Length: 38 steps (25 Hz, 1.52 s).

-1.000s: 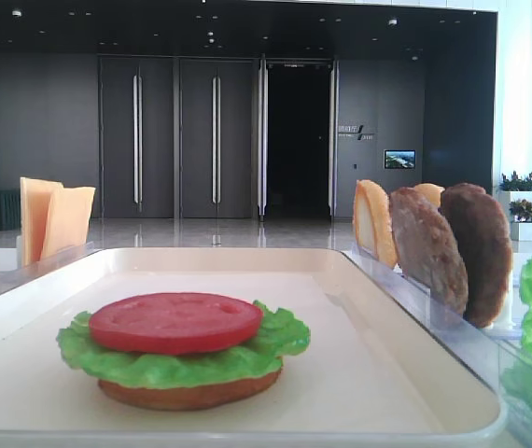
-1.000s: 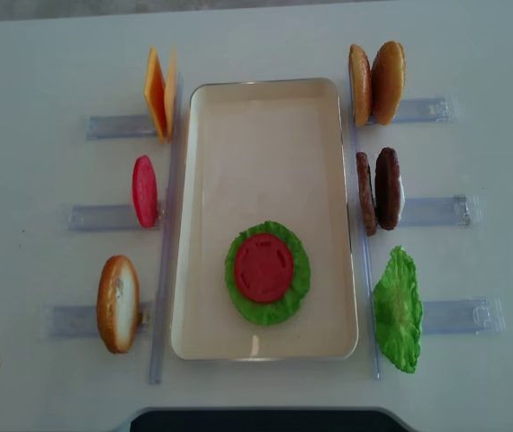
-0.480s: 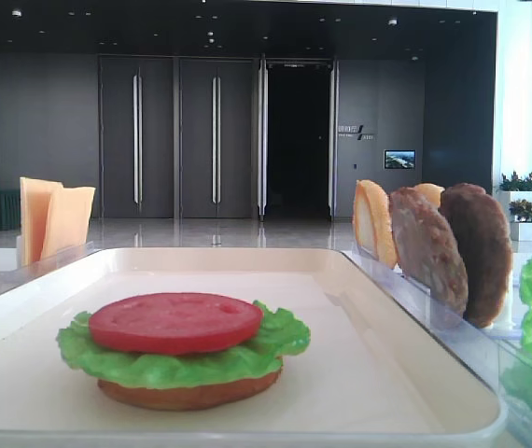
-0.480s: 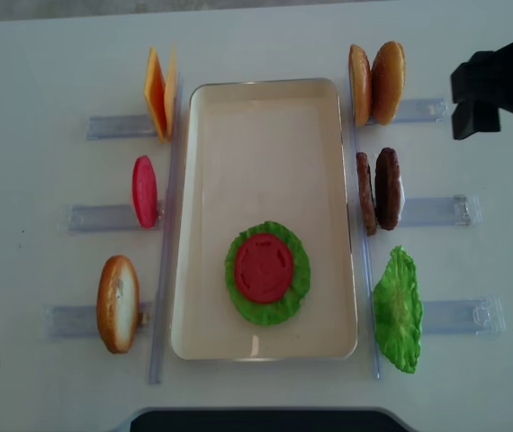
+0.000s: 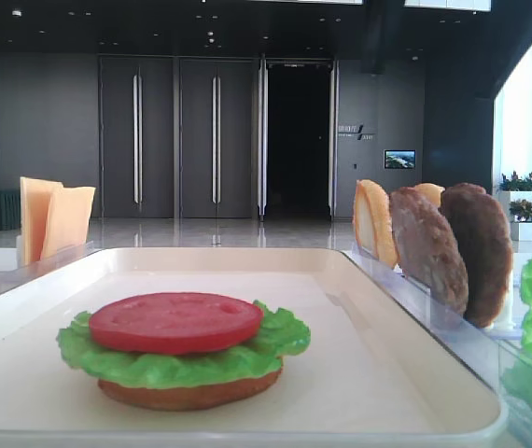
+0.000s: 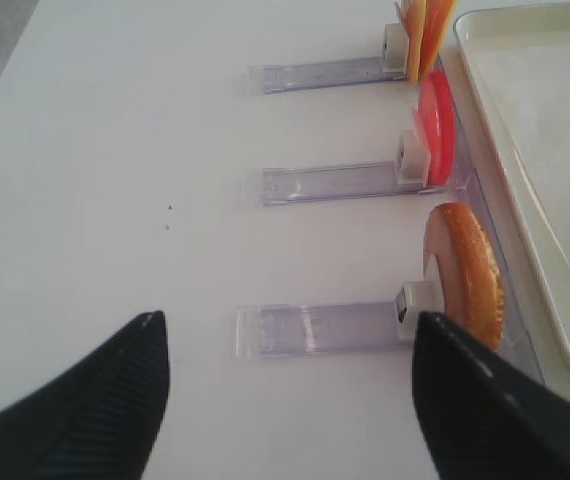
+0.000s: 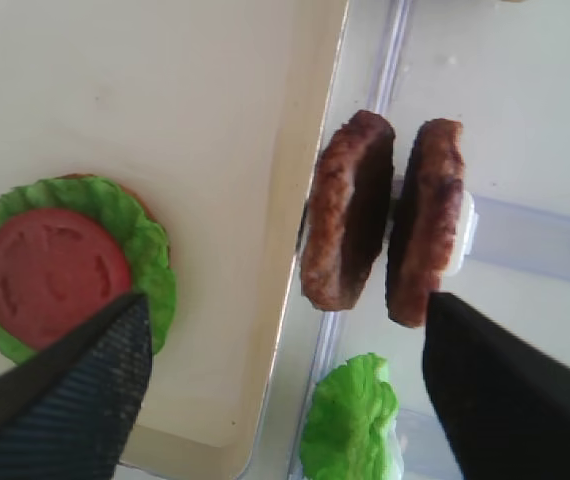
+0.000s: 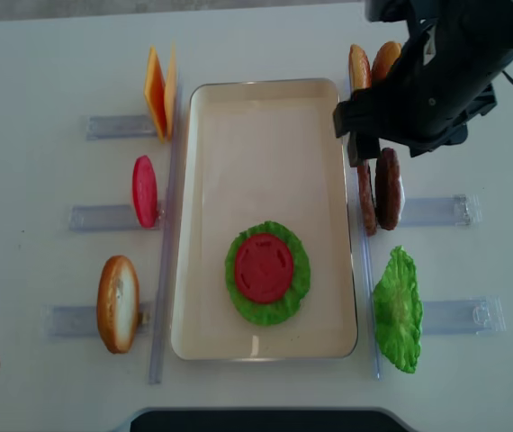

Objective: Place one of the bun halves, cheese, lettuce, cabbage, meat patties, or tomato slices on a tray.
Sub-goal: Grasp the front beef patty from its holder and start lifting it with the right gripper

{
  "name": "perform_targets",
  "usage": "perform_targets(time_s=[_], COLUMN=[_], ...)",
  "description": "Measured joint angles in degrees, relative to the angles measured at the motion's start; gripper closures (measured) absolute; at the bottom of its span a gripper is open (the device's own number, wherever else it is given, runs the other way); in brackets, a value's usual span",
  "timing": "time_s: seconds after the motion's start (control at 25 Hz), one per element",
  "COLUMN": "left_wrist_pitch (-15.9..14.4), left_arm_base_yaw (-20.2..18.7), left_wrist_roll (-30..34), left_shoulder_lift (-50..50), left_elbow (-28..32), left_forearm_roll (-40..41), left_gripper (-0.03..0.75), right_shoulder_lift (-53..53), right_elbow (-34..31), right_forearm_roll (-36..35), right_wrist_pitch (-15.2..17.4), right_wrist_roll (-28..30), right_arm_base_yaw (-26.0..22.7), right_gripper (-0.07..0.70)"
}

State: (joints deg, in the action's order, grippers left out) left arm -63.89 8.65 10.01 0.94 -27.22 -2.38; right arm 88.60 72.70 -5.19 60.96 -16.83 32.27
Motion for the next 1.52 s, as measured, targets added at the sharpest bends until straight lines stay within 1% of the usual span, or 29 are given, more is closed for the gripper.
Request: perform_targets(time_s=[0.16, 1.0, 1.24, 1.52], left_wrist_pitch=[0.0, 0.01, 0.01, 0.01], left_arm_base_yaw=[0.0, 0.0, 0.0, 0.0], left_wrist_roll=[0.0, 0.0, 0.0, 0.0], left_shoulder_lift=[0.0, 0.0, 0.0, 0.0], left_elbow=[0.0, 0.0, 0.0, 0.0], left_forearm_roll=[0.0, 0.0, 0.0, 0.0], left_gripper=[0.139, 0.139, 0.139, 0.139], right_shoulder_lift=[2.63, 8.4, 10.63, 10.72], right_elbow=[2.06, 2.55, 2.55, 2.6], right_forearm_roll=[-0.3, -0.23, -0.23, -0.15], right_wrist_pitch=[-0.11, -0.87, 0.05, -1.03], right_wrist_roll=[-0.31, -0.38, 0.23, 0.36], right_arm_base_yaw=[1.38, 1.43, 1.43, 1.43], right_gripper=[0.1, 0.1, 0.1, 0.1])
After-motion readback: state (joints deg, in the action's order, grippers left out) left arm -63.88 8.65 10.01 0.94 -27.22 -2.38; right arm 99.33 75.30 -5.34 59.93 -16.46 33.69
